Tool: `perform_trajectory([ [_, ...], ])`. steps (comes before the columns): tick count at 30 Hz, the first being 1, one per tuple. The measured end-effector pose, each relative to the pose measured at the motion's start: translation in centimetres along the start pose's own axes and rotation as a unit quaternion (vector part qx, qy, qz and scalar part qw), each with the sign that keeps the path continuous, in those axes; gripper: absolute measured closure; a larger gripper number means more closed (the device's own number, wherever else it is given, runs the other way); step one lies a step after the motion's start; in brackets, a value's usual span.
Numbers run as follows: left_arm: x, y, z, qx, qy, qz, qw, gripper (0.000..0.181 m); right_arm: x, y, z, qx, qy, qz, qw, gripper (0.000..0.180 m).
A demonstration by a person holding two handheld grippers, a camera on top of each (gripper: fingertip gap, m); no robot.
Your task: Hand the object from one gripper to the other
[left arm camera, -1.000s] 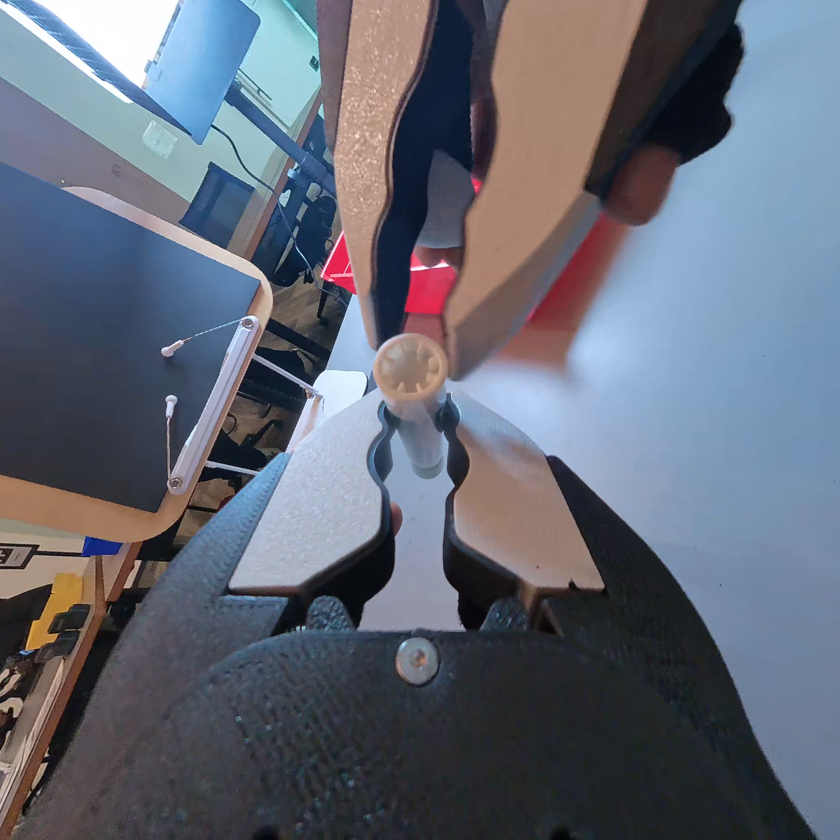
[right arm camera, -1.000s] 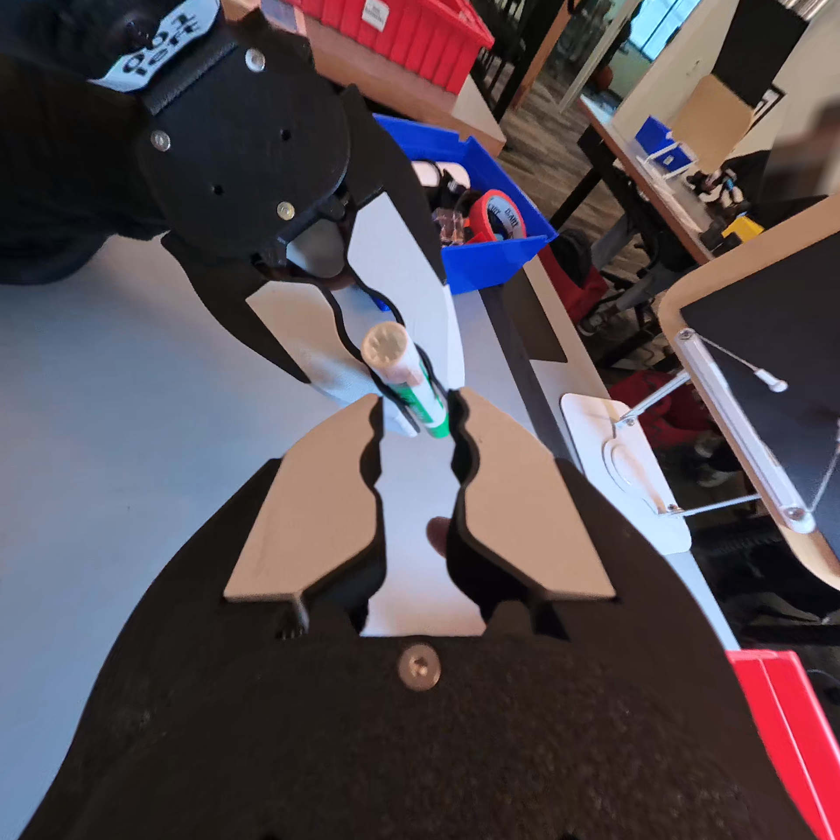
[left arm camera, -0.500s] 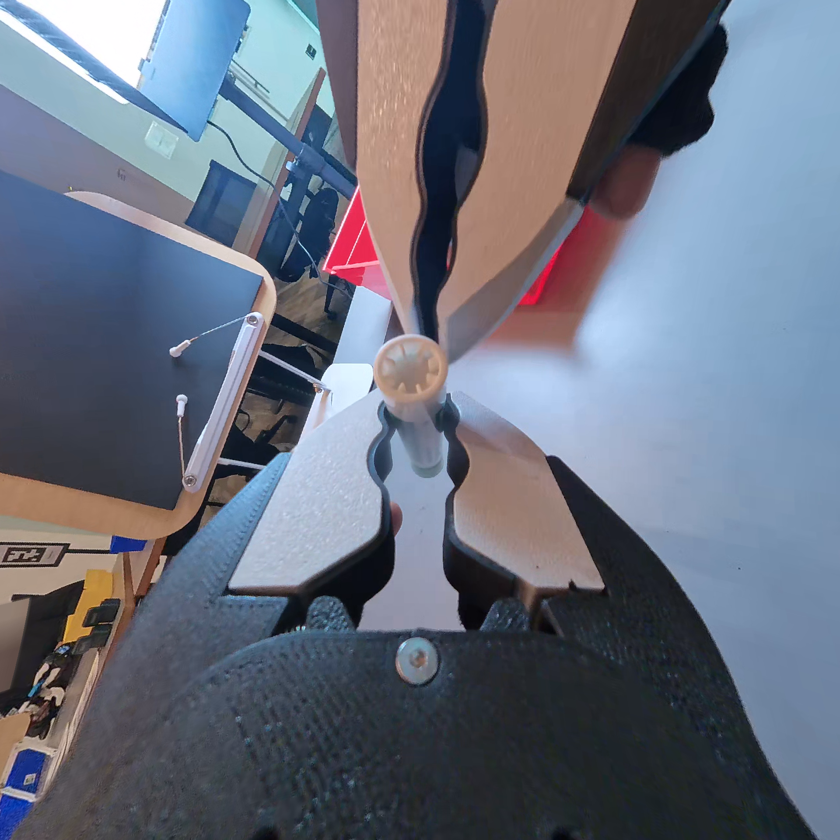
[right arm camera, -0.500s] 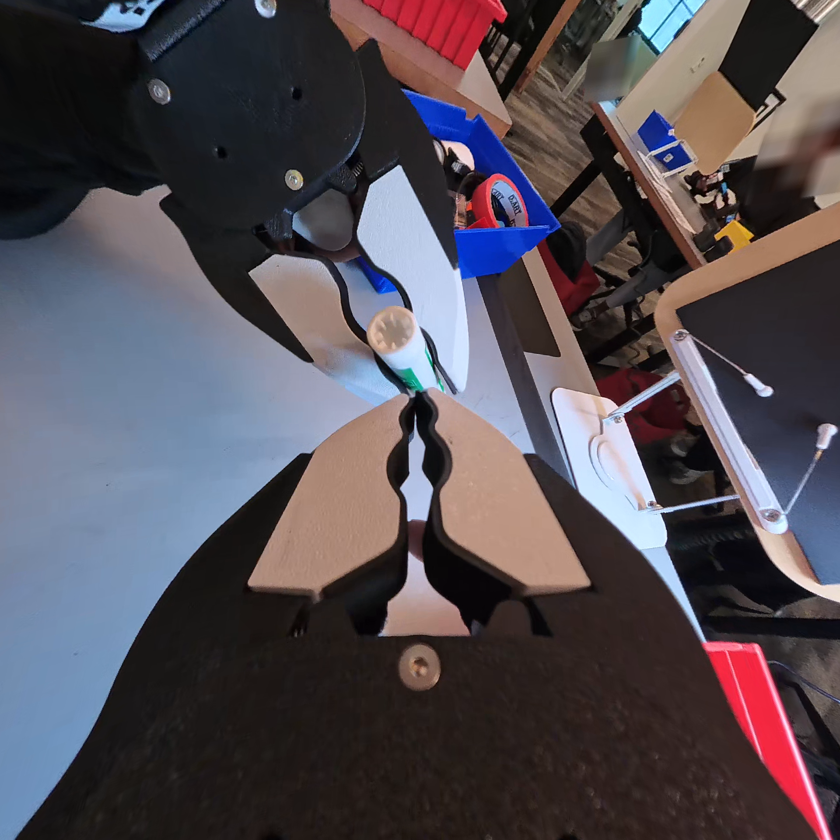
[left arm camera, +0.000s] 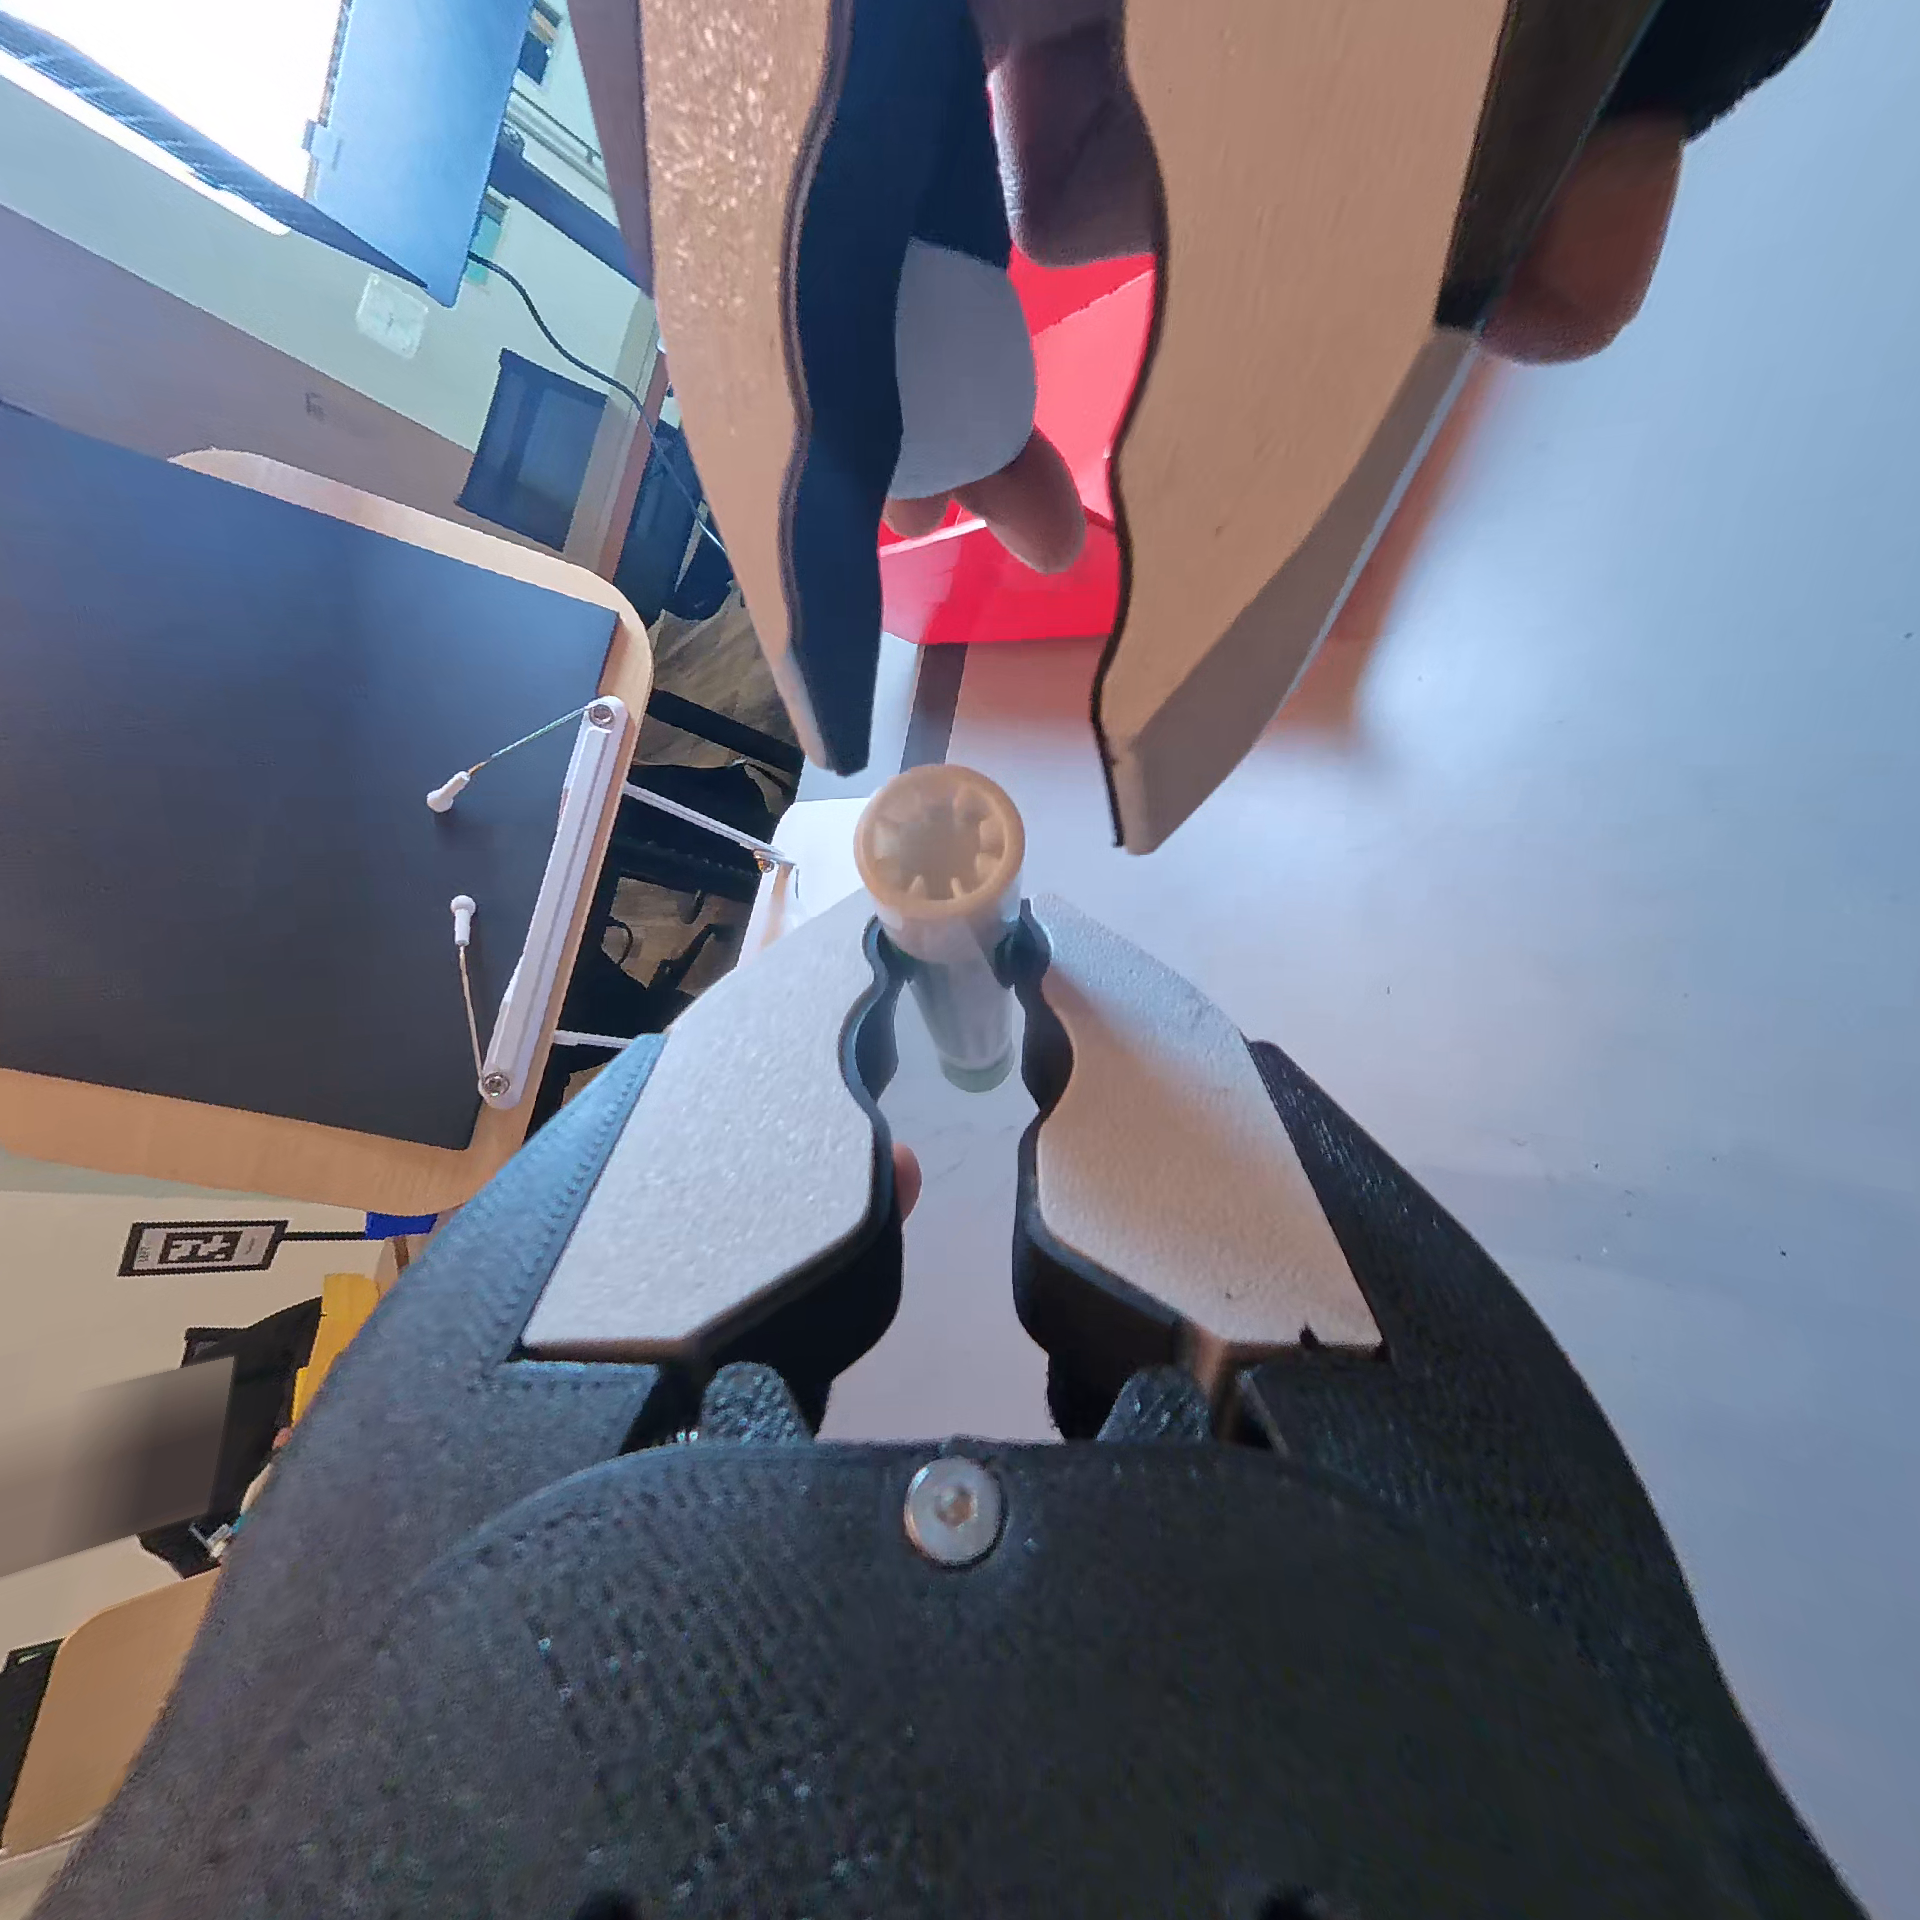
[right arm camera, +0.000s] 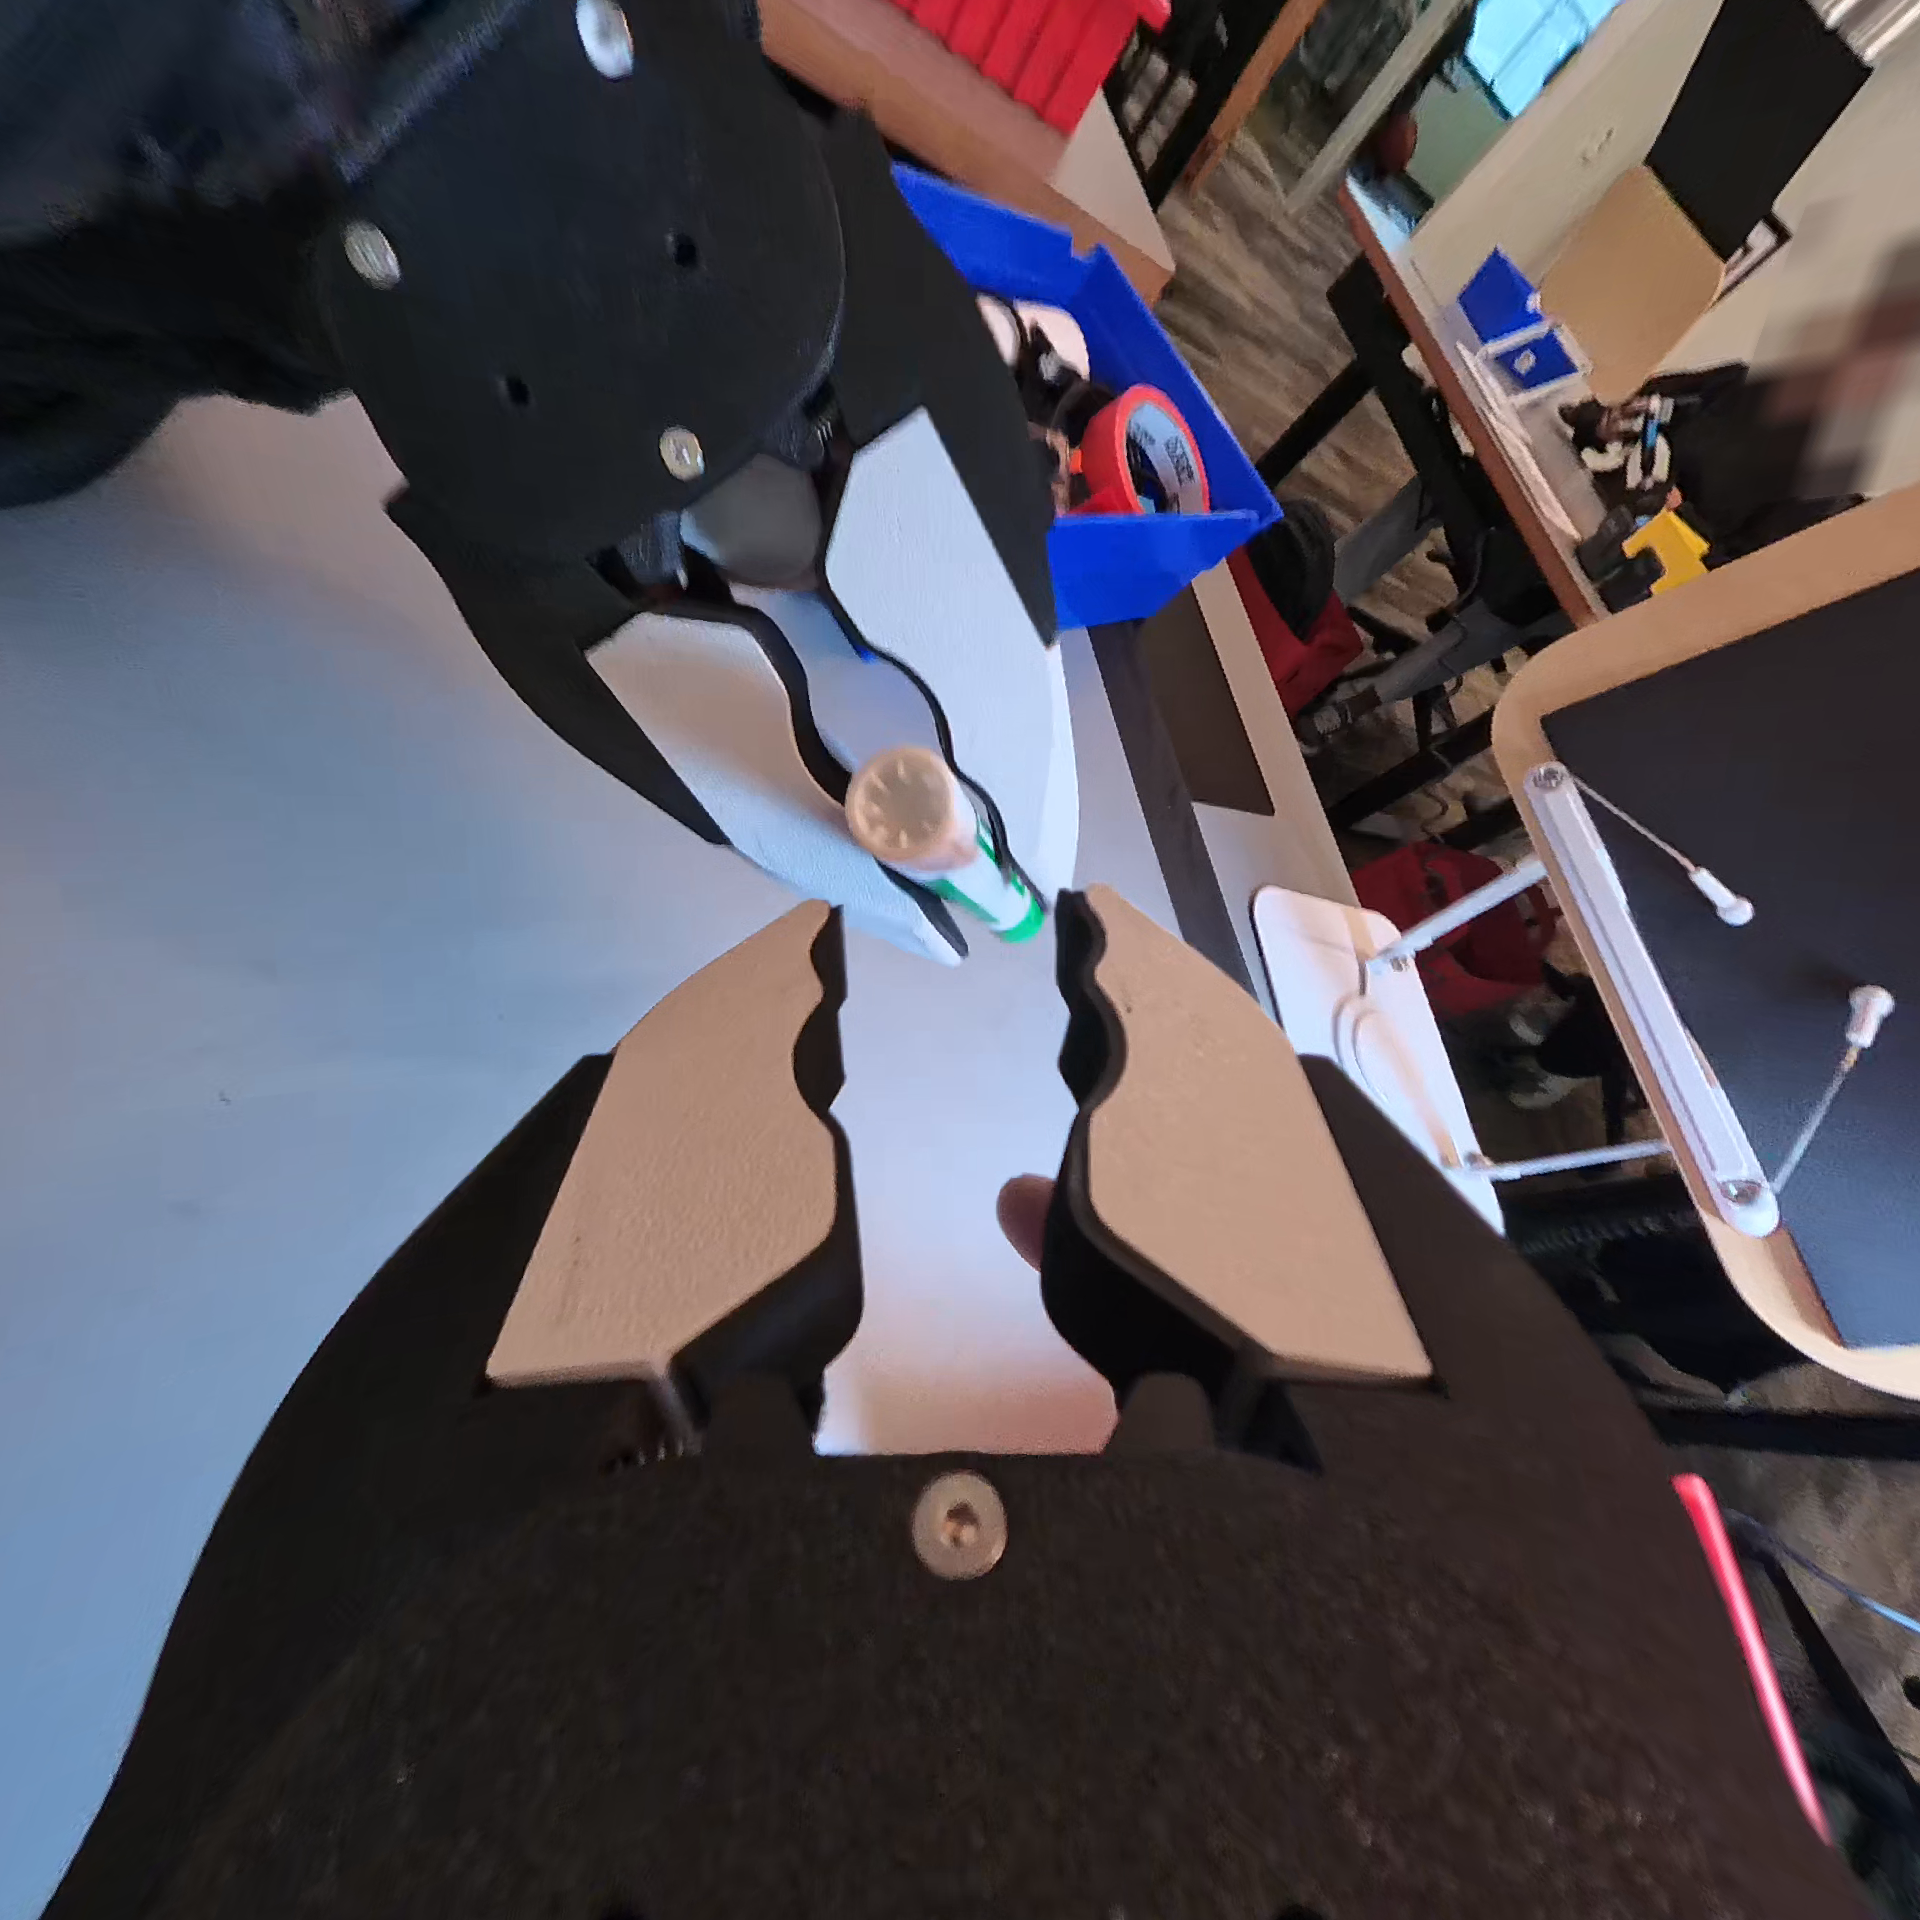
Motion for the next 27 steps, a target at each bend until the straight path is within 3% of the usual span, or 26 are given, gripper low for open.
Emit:
perform_trajectory([
  [3, -0.3, -0.1, 0.1, 0.002, -0.006, -0.007, 1.000, 0.160, 0.4, 0.2, 0.6, -0.037, 0.001, 0.013, 0.999, 0.147],
  [9, -0.8, -0.5, 0.3, -0.009, 0.002, -0.013, 1.000, 0.160, 1.0, -0.4, 0.9, -0.015, 0.044, -0.005, 0.999, 0.158],
  [12, 1.1, 0.3, 0.1, -0.059, 0.113, -0.019, 0.992, 0.146, -0.5, 1.3, 1.0, -0.072, 0.002, -0.023, 0.997, 0.158],
  [14, 2.6, 0.8, -0.7, -0.110, 0.207, -0.054, 0.971, 0.138, -1.9, 3.0, 0.9, -0.136, -0.048, -0.028, 0.989, 0.159],
  [17, 3.6, 1.2, -2.3, -0.198, 0.317, -0.153, 0.915, 0.136, -3.7, 5.6, 0.7, -0.279, -0.147, -0.002, 0.949, 0.159],
  [20, 3.3, 1.0, -2.4, -0.268, 0.363, -0.219, 0.865, 0.136, -4.7, 7.5, 0.7, -0.428, -0.233, 0.061, 0.871, 0.159],
  [24, 2.6, 2.3, 0.1, -0.390, 0.379, -0.268, 0.795, 0.135, -4.6, 7.3, 0.8, -0.507, -0.280, 0.126, 0.805, 0.159],
  [25, 2.8, 2.9, 0.6, -0.410, 0.376, -0.263, 0.788, 0.139, -4.5, 7.0, 0.8, -0.509, -0.286, 0.138, 0.800, 0.159],
  [27, 3.2, 3.9, 1.1, -0.415, 0.364, -0.232, 0.801, 0.163, -4.2, 6.5, 0.9, -0.503, -0.285, 0.144, 0.803, 0.159],
])
Point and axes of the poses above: each gripper's, where its closed fingertips meet, y back along the fingers, z out of its top, x = y × z across the jaws, the point moved 8 cm from there along y, back along the fingers, and after that the axes turned 8 degrees about x, right-handed, at the moved point
